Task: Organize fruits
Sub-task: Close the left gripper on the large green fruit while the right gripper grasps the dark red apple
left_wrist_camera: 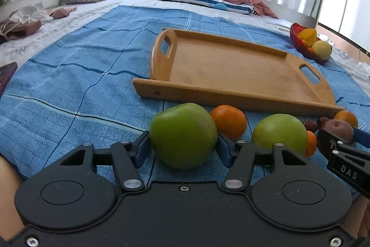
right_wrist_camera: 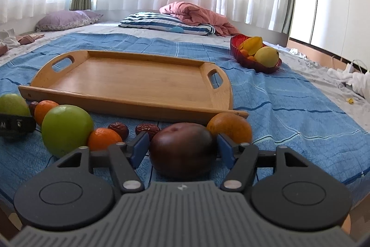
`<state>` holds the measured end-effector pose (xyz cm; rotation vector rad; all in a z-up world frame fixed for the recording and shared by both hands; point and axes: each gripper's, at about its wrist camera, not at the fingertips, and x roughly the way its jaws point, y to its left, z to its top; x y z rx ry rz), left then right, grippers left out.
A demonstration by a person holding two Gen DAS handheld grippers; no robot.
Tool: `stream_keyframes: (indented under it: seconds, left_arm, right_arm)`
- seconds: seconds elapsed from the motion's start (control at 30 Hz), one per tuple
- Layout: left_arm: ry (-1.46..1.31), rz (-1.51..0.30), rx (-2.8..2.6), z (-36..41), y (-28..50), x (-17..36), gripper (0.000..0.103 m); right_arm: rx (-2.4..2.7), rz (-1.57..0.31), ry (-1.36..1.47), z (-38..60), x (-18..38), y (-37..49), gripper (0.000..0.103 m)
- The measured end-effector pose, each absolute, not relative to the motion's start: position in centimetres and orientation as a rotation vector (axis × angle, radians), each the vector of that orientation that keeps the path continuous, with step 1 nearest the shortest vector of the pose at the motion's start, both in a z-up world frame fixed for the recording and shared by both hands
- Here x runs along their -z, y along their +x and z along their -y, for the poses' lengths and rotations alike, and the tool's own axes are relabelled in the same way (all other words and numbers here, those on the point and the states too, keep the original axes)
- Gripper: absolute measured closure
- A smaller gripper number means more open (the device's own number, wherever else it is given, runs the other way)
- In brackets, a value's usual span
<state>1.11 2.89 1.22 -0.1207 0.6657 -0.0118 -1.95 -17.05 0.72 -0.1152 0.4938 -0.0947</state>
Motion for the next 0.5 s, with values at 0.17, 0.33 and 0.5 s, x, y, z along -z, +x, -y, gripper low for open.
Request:
stream_keyframes:
  seconds: [0.17,0.33,0.5]
  left_arm:
    - [-0.101,-0.657,0.007,-2.8,0.8,-1.5,0.046]
    - [-0.101,-0.659,0.004,-2.7,0.3,-1.7,0.046]
    - [-0.096,-0.655,-0.002,-2.6,0.0,-1.9,0.046]
  right_arm:
    - [0.096,-0.483,-0.090,17.3,-0.9,-2.4,0.038]
    - [0.088,-0.479,-0.049,17.9,-1.1,-2.9,0.039]
    - [0.082,-0.472,-0.037,17.9,-1.1,-3.3,0.039]
